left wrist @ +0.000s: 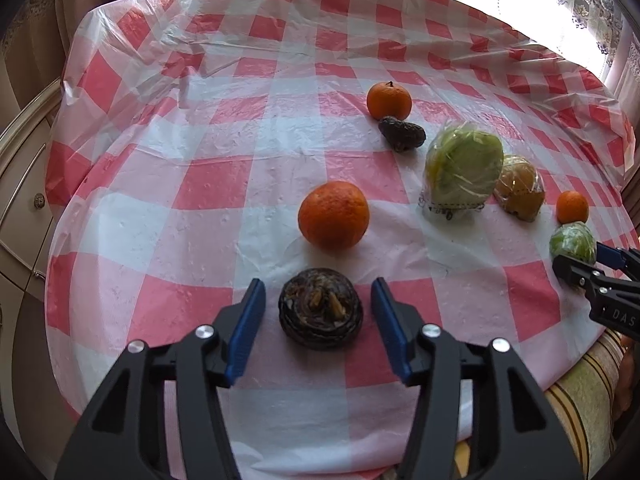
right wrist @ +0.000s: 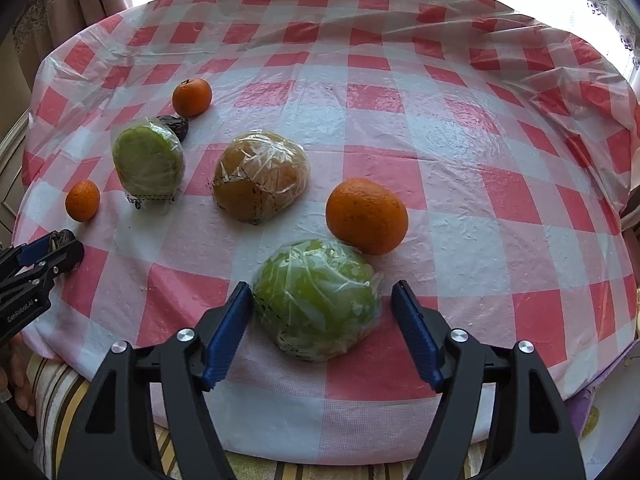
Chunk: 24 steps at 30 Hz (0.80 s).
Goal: Organize fruits
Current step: 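Grasp the second dark brown fruit with the left tool while the right tool grasps the wrapped green fruit, then lift both held fruits and carry them over the box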
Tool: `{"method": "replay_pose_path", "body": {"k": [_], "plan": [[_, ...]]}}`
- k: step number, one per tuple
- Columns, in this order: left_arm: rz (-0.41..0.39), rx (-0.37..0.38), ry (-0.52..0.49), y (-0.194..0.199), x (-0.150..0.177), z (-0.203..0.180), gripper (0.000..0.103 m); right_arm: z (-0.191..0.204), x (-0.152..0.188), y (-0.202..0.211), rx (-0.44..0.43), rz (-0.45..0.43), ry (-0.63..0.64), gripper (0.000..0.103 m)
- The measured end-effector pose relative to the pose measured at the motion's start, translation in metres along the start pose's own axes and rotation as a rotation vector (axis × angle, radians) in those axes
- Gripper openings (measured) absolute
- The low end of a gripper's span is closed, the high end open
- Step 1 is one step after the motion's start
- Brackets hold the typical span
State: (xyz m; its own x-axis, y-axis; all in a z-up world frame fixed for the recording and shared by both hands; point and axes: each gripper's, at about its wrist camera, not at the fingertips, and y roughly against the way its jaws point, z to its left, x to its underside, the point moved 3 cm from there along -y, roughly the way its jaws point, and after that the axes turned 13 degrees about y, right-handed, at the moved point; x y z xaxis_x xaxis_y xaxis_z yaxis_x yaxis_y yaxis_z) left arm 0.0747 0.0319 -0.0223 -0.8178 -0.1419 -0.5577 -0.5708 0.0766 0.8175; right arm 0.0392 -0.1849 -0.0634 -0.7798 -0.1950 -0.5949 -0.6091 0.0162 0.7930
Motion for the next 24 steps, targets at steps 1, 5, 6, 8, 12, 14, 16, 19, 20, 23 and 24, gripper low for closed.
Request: {"method": "replay_pose_path", "body": {"k": [1,5,6,8,12,14,16,19,20,23,24], "plan": [[0.001,-0.001,0.002,0.000,0.000,0.001,0.055,0.000,0.000,0.000,0.003,0.000,0.002,0.072],[-0.001,-0.007,-0.002,0.002,0.000,0.002,0.040,0.000,0.000,0.000,0.002,-0.001,0.002,0.072],[0.000,-0.005,-0.002,0.002,0.001,0.002,0.040,0.000,0.000,0.000,0.001,-0.001,0.002,0.072],[0.000,-0.005,0.000,0.002,0.001,0.003,0.040,0.000,0.000,0.000,0.001,-0.004,0.003,0.071],[-0.016,-0.010,0.001,0.009,0.001,0.002,0.040,0.003,0.001,0.002,0.000,-0.014,0.013,0.061],[-0.027,-0.004,-0.009,0.015,0.001,-0.001,0.040,0.003,0.001,0.003,-0.011,-0.016,0.005,0.061],[-0.037,0.000,-0.023,0.022,0.000,-0.005,0.040,0.001,0.003,0.005,-0.029,-0.019,-0.012,0.060],[-0.046,0.016,-0.039,0.031,0.000,-0.014,0.040,-0.006,0.006,0.010,-0.057,-0.025,-0.035,0.060],[-0.049,0.020,-0.048,0.034,-0.001,-0.017,0.040,-0.008,0.008,0.013,-0.058,-0.029,-0.040,0.060],[-0.058,0.034,-0.083,0.042,0.000,-0.031,0.040,-0.014,0.011,0.022,-0.055,-0.045,-0.051,0.060],[-0.057,0.040,-0.095,0.044,0.000,-0.036,0.040,-0.016,0.012,0.026,-0.053,-0.050,-0.055,0.060]]}}
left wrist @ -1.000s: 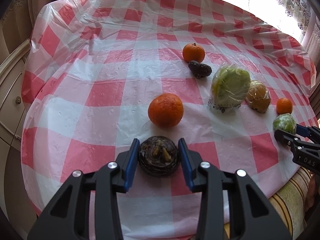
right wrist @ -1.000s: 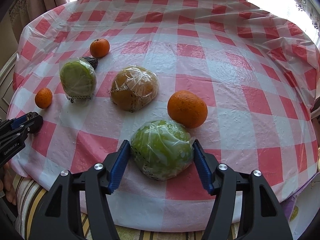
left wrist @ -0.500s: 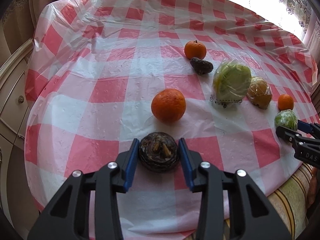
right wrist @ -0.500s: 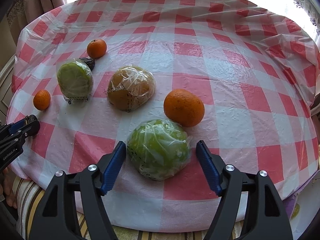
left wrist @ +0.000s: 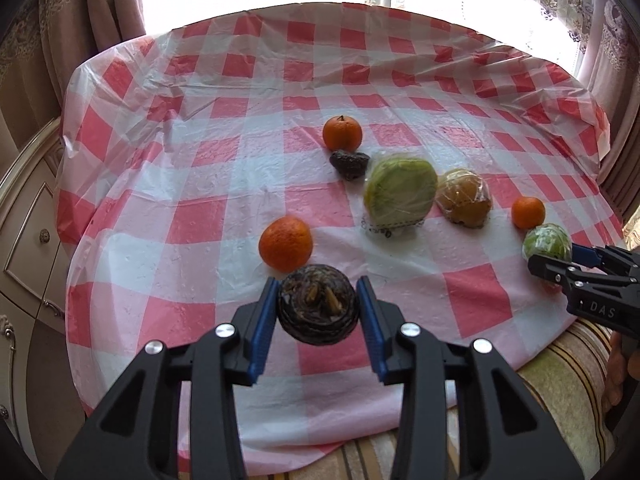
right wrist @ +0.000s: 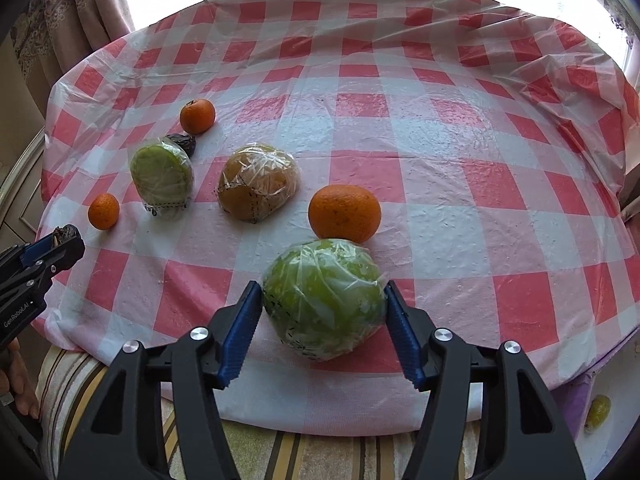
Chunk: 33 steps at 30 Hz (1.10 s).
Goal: Organize fruits
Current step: 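Lift both held fruits and carry them over the box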
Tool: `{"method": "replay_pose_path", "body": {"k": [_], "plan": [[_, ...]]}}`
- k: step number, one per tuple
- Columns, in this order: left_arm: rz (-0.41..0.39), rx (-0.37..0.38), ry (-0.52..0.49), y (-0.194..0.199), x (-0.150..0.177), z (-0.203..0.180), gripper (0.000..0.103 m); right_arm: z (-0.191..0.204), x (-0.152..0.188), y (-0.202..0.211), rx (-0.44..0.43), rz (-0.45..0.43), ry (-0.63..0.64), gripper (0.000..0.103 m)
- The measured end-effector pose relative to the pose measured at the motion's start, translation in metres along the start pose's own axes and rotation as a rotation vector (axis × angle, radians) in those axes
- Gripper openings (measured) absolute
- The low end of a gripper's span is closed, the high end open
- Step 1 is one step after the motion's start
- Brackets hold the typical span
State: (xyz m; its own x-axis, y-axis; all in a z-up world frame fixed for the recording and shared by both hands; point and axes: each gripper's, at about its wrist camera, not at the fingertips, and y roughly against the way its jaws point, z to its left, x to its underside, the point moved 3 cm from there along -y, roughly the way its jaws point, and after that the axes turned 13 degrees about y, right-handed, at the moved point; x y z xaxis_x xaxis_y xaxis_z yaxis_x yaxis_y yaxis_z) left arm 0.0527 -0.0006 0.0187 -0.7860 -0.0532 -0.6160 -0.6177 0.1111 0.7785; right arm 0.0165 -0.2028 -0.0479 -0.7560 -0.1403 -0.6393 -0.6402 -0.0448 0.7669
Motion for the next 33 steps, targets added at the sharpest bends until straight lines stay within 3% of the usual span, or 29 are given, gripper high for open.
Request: {"method": "replay_pose_path", "body": {"k": [12,23,33], "plan": [[-0.018,0.073,-0.165,0.013,-0.003,-0.080,0.040,-0.039,0.014,0.044,0.031,-0.055,-0.067,0.060],[-0.015,0.148,-0.295,0.014,0.002,-0.157,0.040,-0.106,0.037,0.072,0.097,-0.075,-0.178,0.060],[0.056,0.325,-0.372,0.010,0.012,-0.233,0.040,-0.175,0.074,0.094,0.199,-0.063,-0.282,0.060]]}}
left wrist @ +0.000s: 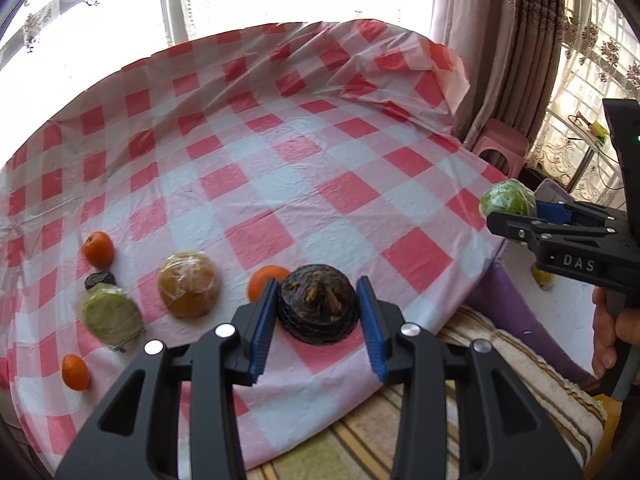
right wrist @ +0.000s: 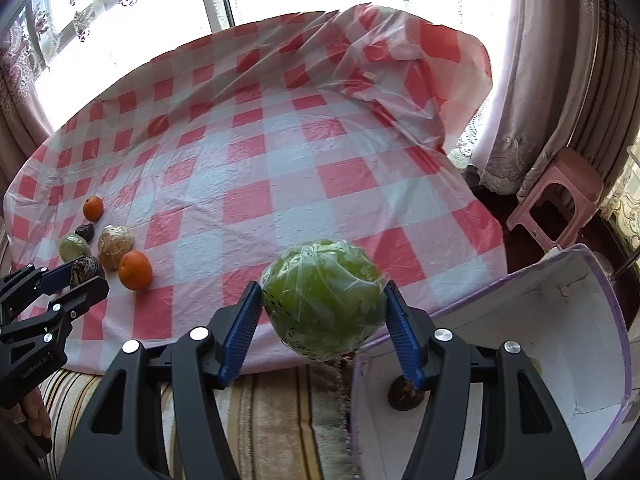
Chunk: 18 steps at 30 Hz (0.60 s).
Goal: Organize fruits
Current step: 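Lift both held fruits and carry them over the box, then lower both fruits into the box and open both tools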
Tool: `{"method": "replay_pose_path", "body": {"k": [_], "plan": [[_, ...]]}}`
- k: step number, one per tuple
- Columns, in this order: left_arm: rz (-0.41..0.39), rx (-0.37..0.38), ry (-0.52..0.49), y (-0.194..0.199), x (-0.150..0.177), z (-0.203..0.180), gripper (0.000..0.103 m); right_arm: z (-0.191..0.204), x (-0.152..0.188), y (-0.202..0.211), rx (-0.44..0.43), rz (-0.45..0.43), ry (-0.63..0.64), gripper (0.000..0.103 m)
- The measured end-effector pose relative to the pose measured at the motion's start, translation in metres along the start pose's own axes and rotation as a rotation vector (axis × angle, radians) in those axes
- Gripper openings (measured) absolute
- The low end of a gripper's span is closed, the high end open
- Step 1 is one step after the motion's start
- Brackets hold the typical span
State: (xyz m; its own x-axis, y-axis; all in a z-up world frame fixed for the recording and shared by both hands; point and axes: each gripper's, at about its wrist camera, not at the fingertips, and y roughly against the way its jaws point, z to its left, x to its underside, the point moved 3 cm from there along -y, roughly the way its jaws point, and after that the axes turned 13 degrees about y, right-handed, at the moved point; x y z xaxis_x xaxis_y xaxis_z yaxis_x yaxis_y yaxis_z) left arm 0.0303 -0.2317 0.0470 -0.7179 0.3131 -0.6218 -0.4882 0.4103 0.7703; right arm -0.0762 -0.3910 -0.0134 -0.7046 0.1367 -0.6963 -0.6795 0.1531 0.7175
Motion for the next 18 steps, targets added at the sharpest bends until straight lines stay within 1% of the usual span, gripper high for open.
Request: {"method": "replay_pose_path", "body": {"k": [3,4,8,11,14,18], "plan": [[0.037,0.072,-0.003,-0.011,-0.003,-0.022,0.040,-0.028,0.007,0.003,0.036,0.006,-0.036,0.060],[0.045,0.084,-0.013,-0.015,-0.004,-0.029,0.040,-0.038,0.009,0.005,0.052,0.009,-0.049,0.060],[0.068,0.125,-0.091,-0.026,-0.007,-0.069,0.040,-0.080,0.025,0.007,0.121,0.033,-0.098,0.060],[0.100,0.179,-0.152,-0.034,-0.007,-0.106,0.040,-0.109,0.042,0.001,0.174,0.075,-0.125,0.060],[0.125,0.207,-0.237,-0.045,-0.001,-0.151,0.040,-0.135,0.061,-0.011,0.215,0.134,-0.148,0.060],[0.213,0.259,-0.304,-0.071,0.017,-0.203,0.040,-0.164,0.087,-0.028,0.241,0.205,-0.178,0.060]]}}
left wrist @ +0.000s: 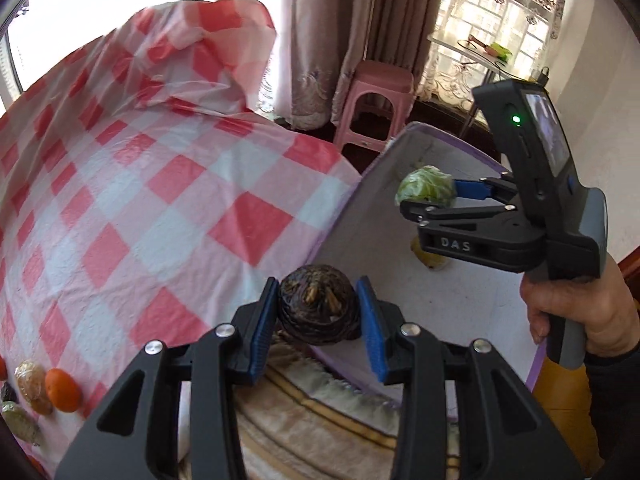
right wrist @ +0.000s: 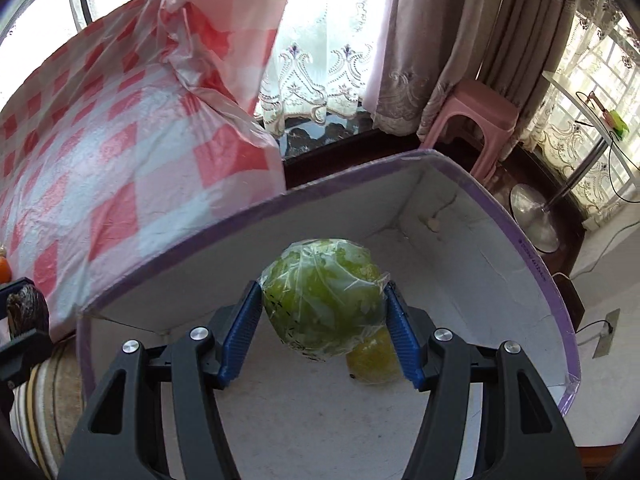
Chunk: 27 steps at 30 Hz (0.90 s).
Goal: Organize fruits
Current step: 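Lower both fruits into the box and open both tools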
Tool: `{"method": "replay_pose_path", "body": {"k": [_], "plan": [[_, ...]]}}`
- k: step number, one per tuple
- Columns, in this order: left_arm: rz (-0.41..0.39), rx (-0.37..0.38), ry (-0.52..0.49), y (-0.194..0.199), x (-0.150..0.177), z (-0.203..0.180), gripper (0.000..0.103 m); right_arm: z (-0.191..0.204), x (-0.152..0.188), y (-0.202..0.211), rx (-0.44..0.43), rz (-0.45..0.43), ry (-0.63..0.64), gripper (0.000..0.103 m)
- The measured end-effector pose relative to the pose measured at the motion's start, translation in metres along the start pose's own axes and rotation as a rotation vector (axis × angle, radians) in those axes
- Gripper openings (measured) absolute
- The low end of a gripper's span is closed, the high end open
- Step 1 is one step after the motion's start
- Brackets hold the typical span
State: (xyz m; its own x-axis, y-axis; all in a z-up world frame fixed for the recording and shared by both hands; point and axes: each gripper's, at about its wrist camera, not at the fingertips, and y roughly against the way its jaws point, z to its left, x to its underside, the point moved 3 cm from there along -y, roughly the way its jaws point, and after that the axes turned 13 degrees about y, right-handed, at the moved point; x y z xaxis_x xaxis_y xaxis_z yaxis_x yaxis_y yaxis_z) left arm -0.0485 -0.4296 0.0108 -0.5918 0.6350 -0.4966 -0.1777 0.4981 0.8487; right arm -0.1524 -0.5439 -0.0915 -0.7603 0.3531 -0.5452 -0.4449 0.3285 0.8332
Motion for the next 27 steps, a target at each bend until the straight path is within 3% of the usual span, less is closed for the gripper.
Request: {"method": "replay_pose_path", "body": {"k": [9,20,27], "plan": [[0.149,0.035,-0.089,-0.078,-0.003,-0.065,0.040,-0.033,0.017,-0.044,0.014,0.094,-0.032,0.060],[0.229,-0.046,-0.053,-0.129,0.006,-0.053,0.040,-0.046,0.021,-0.076,0.030,0.184,-0.023,0.060],[0.235,-0.097,-0.068,-0.135,0.006,-0.049,0.040,-0.042,0.023,-0.090,0.028,0.220,-0.016,0.060]]}}
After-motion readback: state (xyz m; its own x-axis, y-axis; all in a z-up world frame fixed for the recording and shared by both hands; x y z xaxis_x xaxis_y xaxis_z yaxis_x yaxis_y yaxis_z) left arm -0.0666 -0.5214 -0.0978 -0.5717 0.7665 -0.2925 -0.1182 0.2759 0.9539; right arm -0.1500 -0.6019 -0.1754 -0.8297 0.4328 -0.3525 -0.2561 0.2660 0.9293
